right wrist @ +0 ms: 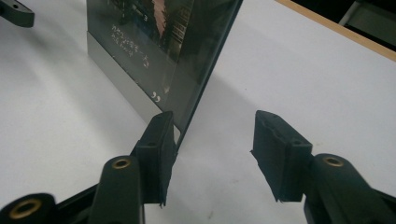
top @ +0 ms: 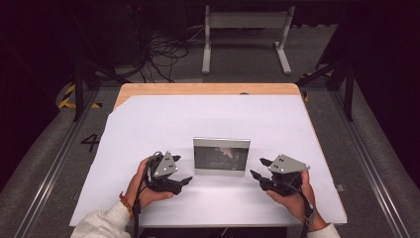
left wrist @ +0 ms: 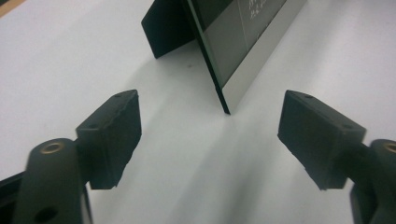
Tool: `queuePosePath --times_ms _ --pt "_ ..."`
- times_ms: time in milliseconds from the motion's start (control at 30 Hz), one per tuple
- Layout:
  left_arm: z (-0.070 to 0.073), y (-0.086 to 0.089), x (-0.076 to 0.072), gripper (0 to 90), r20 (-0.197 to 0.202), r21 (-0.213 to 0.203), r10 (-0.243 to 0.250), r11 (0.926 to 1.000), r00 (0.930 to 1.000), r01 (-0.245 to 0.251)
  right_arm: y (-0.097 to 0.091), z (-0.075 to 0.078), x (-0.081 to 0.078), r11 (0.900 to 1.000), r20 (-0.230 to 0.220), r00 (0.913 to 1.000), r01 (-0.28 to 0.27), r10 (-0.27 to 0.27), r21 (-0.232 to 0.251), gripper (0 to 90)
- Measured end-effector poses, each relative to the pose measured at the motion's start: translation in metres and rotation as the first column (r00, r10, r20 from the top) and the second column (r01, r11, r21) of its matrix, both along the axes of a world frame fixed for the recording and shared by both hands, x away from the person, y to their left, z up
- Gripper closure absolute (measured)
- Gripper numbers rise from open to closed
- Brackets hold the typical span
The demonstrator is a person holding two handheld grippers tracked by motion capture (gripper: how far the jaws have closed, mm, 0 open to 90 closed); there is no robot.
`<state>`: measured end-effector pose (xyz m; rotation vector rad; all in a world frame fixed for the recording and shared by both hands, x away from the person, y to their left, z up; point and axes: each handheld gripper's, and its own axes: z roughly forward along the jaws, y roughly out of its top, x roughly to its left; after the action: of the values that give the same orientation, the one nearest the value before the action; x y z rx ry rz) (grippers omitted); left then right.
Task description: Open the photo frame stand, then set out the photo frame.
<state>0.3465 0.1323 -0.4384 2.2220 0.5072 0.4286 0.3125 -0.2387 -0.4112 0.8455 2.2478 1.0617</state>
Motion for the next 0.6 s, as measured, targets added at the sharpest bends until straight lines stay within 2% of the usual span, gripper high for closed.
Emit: queuePosePath --times_ms 233,367,500,600 --pt "-0.004 0.011 -0.004 16.1 -0.006 0.003 0.017 0.9998 0.9998 -0.017 -0.007 -0.005 0.0 0.9992 -0.021 0.9993 0.031 -0.031 -0.025 40.7" --pt "-0.006 0.018 -0.006 14.5 -0.007 0.005 0.028 0.9996 0.9996 -0.028 -0.009 -0.007 0.0 0.9987 -0.029 0.999 0.032 -0.034 -0.038 33.5" --pt "-0.008 0.024 -0.009 13.8 -0.019 0.007 0.029 0.9995 0.9994 -0.029 -0.012 -0.006 -0.003 0.9986 -0.018 0.9994 0.027 -0.028 -0.045 28.5" --pt "-0.006 0.026 -0.01 13.3 -0.01 0.009 0.036 0.9993 0.9993 -0.036 -0.014 -0.009 -0.004 0.9975 -0.012 0.9993 0.035 -0.036 -0.061 26.4"
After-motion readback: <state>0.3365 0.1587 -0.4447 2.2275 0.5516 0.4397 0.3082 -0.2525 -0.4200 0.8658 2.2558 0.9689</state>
